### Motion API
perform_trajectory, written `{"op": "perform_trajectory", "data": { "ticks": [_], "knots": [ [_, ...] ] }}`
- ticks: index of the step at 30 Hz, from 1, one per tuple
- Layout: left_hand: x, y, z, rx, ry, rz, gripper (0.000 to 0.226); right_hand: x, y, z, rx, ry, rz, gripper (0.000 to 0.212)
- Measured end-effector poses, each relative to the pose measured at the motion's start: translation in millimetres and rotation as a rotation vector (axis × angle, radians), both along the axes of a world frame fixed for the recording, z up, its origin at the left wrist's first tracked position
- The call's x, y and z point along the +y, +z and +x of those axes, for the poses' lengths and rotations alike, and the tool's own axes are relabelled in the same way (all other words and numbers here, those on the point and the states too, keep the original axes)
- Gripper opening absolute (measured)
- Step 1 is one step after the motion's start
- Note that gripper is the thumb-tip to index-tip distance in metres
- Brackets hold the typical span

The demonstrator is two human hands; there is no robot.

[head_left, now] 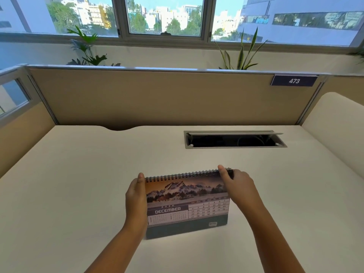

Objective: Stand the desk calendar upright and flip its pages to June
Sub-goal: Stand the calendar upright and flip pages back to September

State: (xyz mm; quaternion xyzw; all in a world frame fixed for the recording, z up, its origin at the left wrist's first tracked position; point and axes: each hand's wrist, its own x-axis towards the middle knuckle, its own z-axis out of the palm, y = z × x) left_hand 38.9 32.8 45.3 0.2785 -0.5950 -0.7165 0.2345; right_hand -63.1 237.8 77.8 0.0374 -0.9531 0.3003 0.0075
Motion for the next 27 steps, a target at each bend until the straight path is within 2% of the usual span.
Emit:
{"op": "perform_trajectory", "data": {
  "ticks": [3,7,9,11,14,21,27],
  "knots": [
    [1,0,-1,-0.020,0.026,-0.009,0.042,0,7,-7,-0.006,0.022,0.076,0.056],
    [2,3,-6,-0.049,0.116,0.030,0.033,-5,7,-11,-0.020,0.008,0.051,0.052],
    [0,3,-8,-0.042,0.115,0.074,0.041,-6,6,-11,-0.049,-0.003,0.011,0.051],
    [-3,2,-9,-0.046,0.079,0.094,0.049,-5,5,-12,-0.109,-0.008,-0.109,0.050],
    [-7,1,-8,-0.072,0.050,0.120,0.039,-1,0,-13,-0.175,-0.026,-0.363,0.045],
    [-21,4,-10,-0.250,-0.083,-0.066,0.052,3,-20,1,-0.158,-0.116,-0.746,0.031],
    [-39,21,-23,-0.319,-0.277,0.200,0.029,8,-23,9,-0.257,-0.117,-1.048,0.020]
  ]
}}
